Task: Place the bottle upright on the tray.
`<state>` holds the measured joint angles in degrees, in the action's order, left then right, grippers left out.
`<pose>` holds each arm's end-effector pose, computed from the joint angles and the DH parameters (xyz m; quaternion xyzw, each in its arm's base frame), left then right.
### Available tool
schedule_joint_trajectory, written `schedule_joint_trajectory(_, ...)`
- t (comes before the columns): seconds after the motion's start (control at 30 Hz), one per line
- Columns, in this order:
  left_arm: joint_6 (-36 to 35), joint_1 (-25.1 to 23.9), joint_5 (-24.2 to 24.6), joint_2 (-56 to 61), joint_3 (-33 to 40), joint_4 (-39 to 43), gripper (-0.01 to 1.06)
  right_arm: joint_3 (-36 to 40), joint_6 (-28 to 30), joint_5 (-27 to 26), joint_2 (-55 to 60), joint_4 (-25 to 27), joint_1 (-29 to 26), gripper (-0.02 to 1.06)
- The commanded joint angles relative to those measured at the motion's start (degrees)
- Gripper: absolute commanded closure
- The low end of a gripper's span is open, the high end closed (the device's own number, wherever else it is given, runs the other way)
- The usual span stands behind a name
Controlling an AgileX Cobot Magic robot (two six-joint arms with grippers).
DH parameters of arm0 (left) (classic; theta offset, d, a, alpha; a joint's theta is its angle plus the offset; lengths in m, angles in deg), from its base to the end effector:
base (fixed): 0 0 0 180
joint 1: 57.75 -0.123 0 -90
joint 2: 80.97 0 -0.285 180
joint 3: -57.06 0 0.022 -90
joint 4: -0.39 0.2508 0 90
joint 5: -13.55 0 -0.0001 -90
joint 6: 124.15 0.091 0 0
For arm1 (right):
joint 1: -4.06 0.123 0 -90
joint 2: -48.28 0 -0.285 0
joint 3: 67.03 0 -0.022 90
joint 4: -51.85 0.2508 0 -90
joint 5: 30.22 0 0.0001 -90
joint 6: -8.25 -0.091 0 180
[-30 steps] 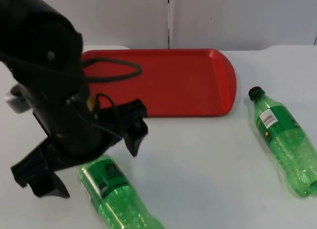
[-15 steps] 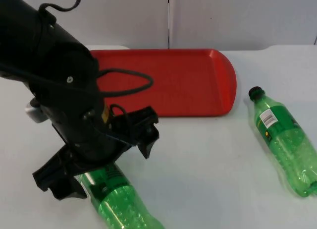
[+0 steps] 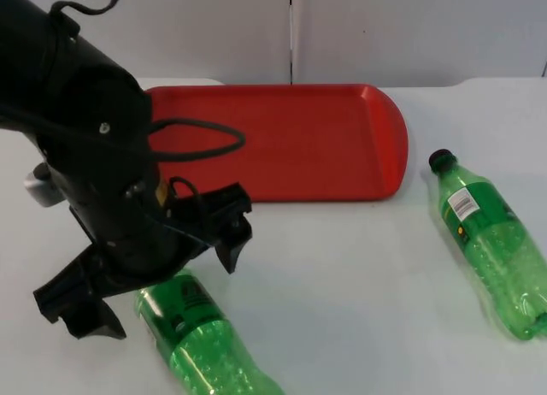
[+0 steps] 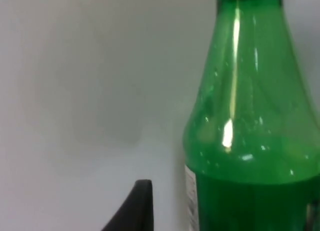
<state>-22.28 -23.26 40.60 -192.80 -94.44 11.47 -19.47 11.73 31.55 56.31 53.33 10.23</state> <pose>0.2546 -0.1652 0.1202 -0.2929 0.9484 -0.0616 0.1049 -0.0071 0.0013 0.2808 -0.0725 0.8511 0.0251 0.5193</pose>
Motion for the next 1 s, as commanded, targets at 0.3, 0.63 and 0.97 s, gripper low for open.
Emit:
schedule_joint_trajectory(0.3,4.22,-0.88,-1.52,-3.65,-0.25,-4.26,0.0,0.06,-0.01,0.06,-0.24,0.13,-0.26,-0.01)
schedule_joint_trajectory(0.63,10.98,-0.83,-0.83,-8.62,-4.46,-8.31,0.0,0.06,-0.01,0.06,-0.24,0.13,-0.26,-0.01)
schedule_joint_trajectory(0.97,13.46,-0.83,1.13,-10.14,-6.34,-10.02,0.0,0.06,-0.01,0.06,-0.24,0.13,-0.26,-0.01)
